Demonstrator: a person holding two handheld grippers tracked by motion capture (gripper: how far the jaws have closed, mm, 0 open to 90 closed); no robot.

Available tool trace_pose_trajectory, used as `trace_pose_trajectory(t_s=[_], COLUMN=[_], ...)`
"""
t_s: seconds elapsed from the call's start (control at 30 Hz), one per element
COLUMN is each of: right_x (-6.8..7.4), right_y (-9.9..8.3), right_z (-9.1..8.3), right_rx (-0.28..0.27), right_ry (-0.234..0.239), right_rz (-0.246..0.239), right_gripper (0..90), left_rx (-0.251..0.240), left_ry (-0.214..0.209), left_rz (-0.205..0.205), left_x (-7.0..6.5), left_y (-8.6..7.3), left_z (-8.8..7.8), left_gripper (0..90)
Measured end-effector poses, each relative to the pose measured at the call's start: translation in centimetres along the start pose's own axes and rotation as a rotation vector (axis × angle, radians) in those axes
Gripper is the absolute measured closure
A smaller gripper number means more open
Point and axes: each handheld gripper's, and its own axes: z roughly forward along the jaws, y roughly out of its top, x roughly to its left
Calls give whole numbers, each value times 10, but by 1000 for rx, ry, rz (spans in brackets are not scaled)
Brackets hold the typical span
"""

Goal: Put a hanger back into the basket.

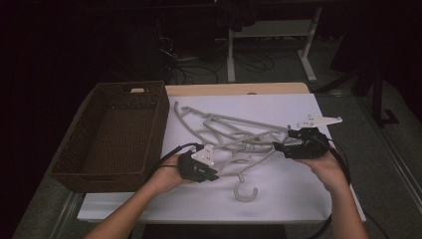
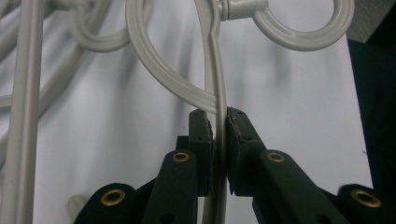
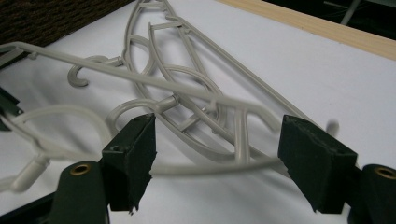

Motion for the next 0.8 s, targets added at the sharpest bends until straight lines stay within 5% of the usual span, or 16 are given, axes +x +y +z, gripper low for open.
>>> trace_pose_trajectory(t_s=[0.33,0.8], right_x=[-8,-12], right_y=[-10,-19], right_z=[-6,4], right_rx=[15,47], right_ry=[3,20], right_rz=[16,21], right_gripper=[258,99], left_rx=[-60,-110], left_ry=[54,121], left_rz=[-167,-288], left_x=[28,59], left_y=[19,51], left_z=[-27,-97], left_gripper=[824,823])
